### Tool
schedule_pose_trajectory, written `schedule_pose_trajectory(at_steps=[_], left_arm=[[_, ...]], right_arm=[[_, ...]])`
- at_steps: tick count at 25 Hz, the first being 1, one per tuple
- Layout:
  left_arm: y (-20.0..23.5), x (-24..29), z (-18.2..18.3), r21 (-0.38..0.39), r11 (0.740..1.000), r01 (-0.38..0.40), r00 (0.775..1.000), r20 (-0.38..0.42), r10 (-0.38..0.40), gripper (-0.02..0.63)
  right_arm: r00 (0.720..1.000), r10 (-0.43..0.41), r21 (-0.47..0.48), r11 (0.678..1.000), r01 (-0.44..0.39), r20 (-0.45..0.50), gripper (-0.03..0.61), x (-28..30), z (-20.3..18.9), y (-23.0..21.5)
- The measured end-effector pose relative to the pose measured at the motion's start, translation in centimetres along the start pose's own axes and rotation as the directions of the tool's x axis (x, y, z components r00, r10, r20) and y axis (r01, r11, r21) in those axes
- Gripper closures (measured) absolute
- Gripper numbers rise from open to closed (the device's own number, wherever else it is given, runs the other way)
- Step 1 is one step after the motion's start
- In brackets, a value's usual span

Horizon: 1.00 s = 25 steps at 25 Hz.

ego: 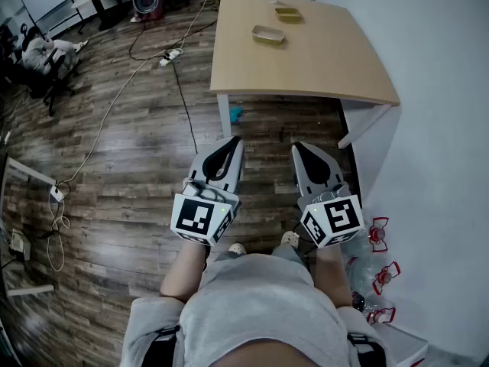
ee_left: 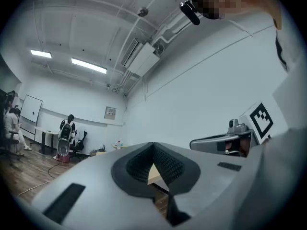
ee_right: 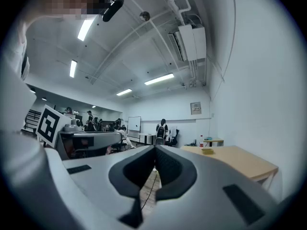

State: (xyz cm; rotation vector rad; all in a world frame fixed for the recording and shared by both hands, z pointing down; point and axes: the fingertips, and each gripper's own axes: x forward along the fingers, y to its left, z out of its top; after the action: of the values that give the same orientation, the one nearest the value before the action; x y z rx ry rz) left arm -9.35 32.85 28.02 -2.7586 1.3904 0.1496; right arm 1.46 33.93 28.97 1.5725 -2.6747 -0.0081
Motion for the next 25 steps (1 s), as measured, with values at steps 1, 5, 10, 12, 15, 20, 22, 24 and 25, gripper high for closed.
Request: schedule_pose_trajectory(at_steps=[1,5,10,12,15,20,22,24,25], left_arm=[[0.1,0.0,0.1,-0.001,1.0,-0.001,1.0,0.001,0.001,0.598],[0.3,-0.1,0.1,0.0,1.0,-0.001,1.0,0.001,0.001,0.598],[0.4,-0.2,0.2,-0.002,1.0,0.007,1.0,0.006,-0.007,0.598],[0.5,-0.2,0.3,-0.004,1.0,0.011,1.0,0.006,-0.011,0.598],[0.5,-0.3,0.1,-0.004,1.0,0.016,1.0,0.006,-0.016,0.598],[1.0,-0.8,0.1,-0.008,1.0,0.027,1.0,0.005,-0.027,0.598],[1.3,-1.1,0.1,-0.009,0.999,0.034,0.999,0.002,-0.034,0.598],[1.5,-1.2,-0.1,-0.003,0.999,0.04,0.999,-0.001,-0.04,0.598],[1.5,-1.3,-0.2,-0.001,0.999,0.041,0.999,-0.002,-0.041,0.598]], right_arm=[[1.0,-0.001,-0.001,1.0,0.001,-0.002,0.568,0.0,0.0,0.1],[1.0,-0.005,-0.003,1.0,0.004,-0.004,0.569,0.1,-0.1,0.5],[1.0,-0.012,-0.007,1.0,0.012,0.0,0.568,0.1,0.0,0.7],[1.0,-0.016,-0.006,1.0,0.016,-0.002,0.568,0.2,0.1,0.7],[1.0,-0.022,-0.007,1.0,0.022,-0.002,0.568,0.2,-0.1,0.9],[0.999,-0.034,-0.002,0.999,0.034,-0.007,0.569,0.3,-0.4,1.8],[0.999,-0.046,0.008,0.999,0.046,-0.005,0.568,0.3,-0.5,2.1],[0.998,-0.06,0.019,0.998,0.059,0.008,0.568,0.3,-0.6,2.2],[0.998,-0.064,0.022,0.998,0.064,0.015,0.569,0.2,-0.7,2.2]])
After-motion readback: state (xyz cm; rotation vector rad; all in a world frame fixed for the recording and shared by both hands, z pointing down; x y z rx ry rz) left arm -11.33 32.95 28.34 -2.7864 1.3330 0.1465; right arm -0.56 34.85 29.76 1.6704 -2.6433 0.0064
